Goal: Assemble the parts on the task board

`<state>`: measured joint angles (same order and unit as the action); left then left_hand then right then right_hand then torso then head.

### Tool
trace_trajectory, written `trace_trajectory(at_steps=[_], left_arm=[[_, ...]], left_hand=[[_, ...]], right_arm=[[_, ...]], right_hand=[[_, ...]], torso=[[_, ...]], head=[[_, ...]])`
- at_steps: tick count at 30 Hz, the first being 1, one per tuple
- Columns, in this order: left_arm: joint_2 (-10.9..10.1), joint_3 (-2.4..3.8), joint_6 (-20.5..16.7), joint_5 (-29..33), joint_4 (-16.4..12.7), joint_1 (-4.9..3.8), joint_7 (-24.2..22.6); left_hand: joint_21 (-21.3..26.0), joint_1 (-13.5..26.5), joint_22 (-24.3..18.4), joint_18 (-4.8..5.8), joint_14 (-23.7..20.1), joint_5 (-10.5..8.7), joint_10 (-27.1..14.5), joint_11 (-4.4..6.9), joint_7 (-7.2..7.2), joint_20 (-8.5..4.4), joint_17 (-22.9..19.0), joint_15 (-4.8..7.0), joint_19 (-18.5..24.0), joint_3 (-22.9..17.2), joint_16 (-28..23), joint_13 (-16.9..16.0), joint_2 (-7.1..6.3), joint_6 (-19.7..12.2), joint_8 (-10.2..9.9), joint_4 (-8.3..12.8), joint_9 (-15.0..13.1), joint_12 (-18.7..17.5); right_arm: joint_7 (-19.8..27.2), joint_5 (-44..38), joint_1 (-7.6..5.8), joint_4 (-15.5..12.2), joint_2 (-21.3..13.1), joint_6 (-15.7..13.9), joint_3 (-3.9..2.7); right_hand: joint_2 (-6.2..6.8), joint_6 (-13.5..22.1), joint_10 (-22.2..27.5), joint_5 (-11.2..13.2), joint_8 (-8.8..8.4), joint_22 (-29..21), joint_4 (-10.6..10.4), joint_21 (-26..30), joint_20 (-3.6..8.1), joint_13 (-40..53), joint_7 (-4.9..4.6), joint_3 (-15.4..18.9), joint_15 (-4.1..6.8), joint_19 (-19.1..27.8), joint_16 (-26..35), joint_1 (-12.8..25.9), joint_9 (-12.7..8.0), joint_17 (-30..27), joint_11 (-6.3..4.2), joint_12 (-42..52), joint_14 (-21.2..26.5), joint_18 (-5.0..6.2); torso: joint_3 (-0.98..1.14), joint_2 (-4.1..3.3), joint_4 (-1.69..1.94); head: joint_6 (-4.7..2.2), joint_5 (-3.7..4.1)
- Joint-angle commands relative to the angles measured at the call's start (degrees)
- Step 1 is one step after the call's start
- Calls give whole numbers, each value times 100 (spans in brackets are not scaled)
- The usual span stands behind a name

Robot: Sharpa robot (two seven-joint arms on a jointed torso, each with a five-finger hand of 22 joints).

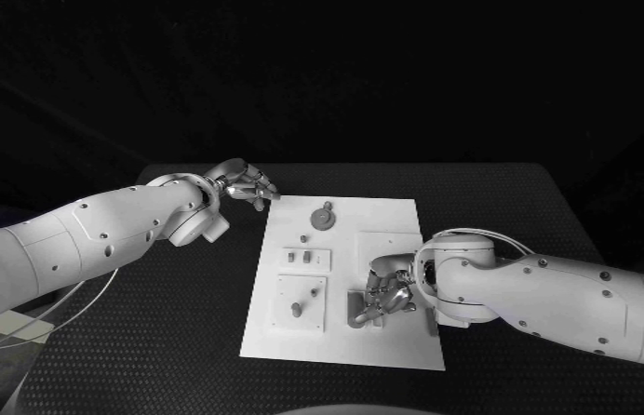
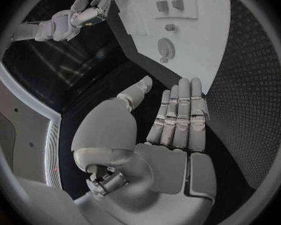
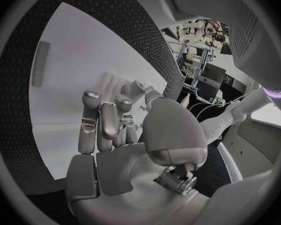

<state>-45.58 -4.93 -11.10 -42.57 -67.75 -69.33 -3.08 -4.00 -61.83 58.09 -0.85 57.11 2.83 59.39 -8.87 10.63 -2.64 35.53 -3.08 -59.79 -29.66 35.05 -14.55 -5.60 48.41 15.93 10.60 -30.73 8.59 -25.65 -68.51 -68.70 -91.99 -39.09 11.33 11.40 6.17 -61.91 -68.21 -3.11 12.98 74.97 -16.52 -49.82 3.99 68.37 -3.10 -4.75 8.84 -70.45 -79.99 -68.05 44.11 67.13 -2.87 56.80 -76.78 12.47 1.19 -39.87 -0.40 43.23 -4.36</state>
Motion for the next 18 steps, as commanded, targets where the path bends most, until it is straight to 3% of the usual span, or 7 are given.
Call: trace_trajectory(at_steps=[1,8,9,13,14,15,18], left_arm=[[7,3,55,29,-14,-4,-34],[5,3,59,29,-14,-4,-33],[6,3,58,29,-14,-4,-33],[8,3,60,29,-13,-4,-33],[7,3,62,29,-12,-4,-32],[7,3,62,29,-12,-4,-32],[7,3,60,29,-11,-4,-32]], left_hand=[[-9,46,-6,-108,43,16,-44,8,-1,16,10,-10,2,-4,-21,8,-5,-31,25,-37,7,40],[-9,46,-6,-109,44,16,-44,8,-2,15,18,-10,2,-4,-27,9,-6,-30,26,-40,8,42],[-9,46,-6,-109,45,16,-44,9,-2,15,19,-10,2,-3,-28,9,-6,-30,26,-41,8,42],[-9,46,-6,-109,46,15,-45,9,-2,15,23,-9,2,-3,-31,10,-6,-30,26,-42,8,43],[-9,47,-6,-109,46,15,-45,9,-2,15,24,-9,2,-3,-32,11,-6,-30,27,-43,8,44],[-9,47,-6,-109,46,15,-45,9,-2,15,24,-9,2,-3,-32,11,-6,-30,27,-43,8,44],[-9,47,-6,-109,47,15,-45,9,-3,15,28,-9,2,-3,-35,11,-6,-30,27,-44,8,44]], right_arm=[[-40,-126,10,-11,10,271,2],[-174,-492,24,6,52,80,3],[-201,-537,26,16,64,27,4],[-201,-563,42,61,88,-54,4],[-201,-563,44,70,95,-63,4],[-201,-563,44,82,102,-67,4],[-213,-564,45,108,121,-105,4]], right_hand=[[-69,-82,-47,10,29,89,-11,-23,-5,-10,-34,33,-4,-51,-32,-5,8,3,-3,37,-36,253],[-69,-82,-47,10,29,89,-11,-23,-5,-10,-34,33,-4,-51,-32,-5,8,3,-3,37,-36,253],[-162,-149,-87,9,65,91,20,-32,5,-7,-15,12,11,-70,-63,-83,22,56,-29,56,-74,253],[-168,-154,-90,9,68,91,22,-33,6,-7,-14,11,12,-71,-65,-88,23,60,-31,57,-76,253],[-349,-212,-139,7,99,92,66,-42,19,-5,13,-51,28,-92,-96,-207,36,109,-51,77,-110,253],[-389,-225,-150,7,106,92,76,-44,22,-5,19,-64,31,-96,-102,-233,39,120,-55,82,-118,253],[-389,-225,-150,7,106,92,76,-44,22,-5,19,-64,31,-96,-102,-233,39,120,-55,82,-118,253]], torso=[[-1,1,-2],[5,2,-2],[5,2,-2],[5,1,-3],[5,1,-3],[7,1,-4],[7,1,-6]], head=[[11,2],[12,1],[12,1],[12,0],[12,0],[11,-1],[13,0]])
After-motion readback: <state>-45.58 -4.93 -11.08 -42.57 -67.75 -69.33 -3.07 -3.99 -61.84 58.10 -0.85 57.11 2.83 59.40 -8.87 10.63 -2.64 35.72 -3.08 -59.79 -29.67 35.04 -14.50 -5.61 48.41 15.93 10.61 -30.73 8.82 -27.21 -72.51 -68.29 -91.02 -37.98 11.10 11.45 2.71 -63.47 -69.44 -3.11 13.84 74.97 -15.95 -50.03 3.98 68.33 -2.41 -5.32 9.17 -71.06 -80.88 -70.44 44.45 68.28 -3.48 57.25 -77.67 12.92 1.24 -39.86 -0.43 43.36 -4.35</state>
